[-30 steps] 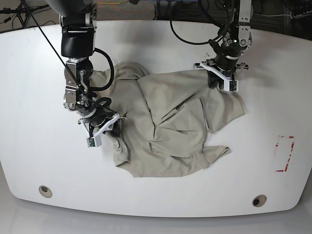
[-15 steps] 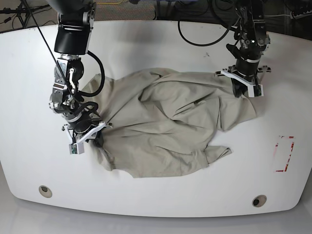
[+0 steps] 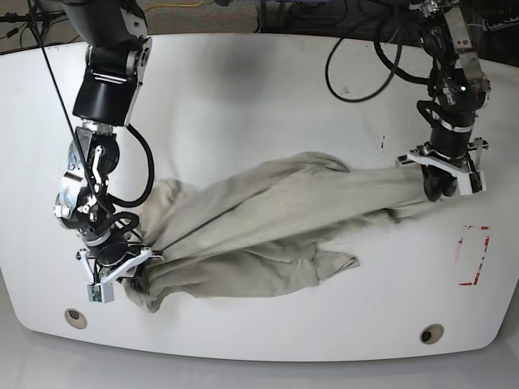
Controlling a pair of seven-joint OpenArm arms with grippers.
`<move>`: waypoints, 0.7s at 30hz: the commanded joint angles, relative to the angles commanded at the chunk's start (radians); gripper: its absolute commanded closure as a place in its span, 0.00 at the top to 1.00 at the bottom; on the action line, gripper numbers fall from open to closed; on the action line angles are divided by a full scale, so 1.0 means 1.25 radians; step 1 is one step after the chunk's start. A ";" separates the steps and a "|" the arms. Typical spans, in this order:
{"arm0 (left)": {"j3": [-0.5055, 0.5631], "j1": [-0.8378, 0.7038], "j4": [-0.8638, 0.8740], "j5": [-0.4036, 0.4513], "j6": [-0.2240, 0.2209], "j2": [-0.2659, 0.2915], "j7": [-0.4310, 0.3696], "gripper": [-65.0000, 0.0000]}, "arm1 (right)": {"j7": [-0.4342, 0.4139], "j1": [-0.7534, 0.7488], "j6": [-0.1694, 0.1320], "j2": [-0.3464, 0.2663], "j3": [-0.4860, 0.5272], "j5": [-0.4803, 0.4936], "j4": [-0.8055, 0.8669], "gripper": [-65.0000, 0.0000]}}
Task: Fold the T-shirt properly
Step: 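Lift the T-shirt with both grippers and stretch it between them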
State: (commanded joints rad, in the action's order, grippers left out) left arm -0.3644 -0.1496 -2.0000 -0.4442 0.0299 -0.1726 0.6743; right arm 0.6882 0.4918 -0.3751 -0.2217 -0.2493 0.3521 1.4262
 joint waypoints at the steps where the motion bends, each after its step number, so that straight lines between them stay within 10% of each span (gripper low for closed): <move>1: -0.011 0.010 0.000 -0.014 0.000 -0.009 0.009 0.00 | 0.009 0.010 0.000 0.000 0.000 0.000 0.002 0.02; 21: -0.048 0.312 -0.004 -0.101 0.000 -0.212 0.049 0.00 | 0.028 0.290 0.000 0.000 0.056 0.000 0.011 0.02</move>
State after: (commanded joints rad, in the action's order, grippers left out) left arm -0.4242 0.2401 -2.0046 -0.5700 0.0299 -0.4381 0.7357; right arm 0.7234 0.8539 -0.3751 -0.2217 -0.1788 0.3521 1.4400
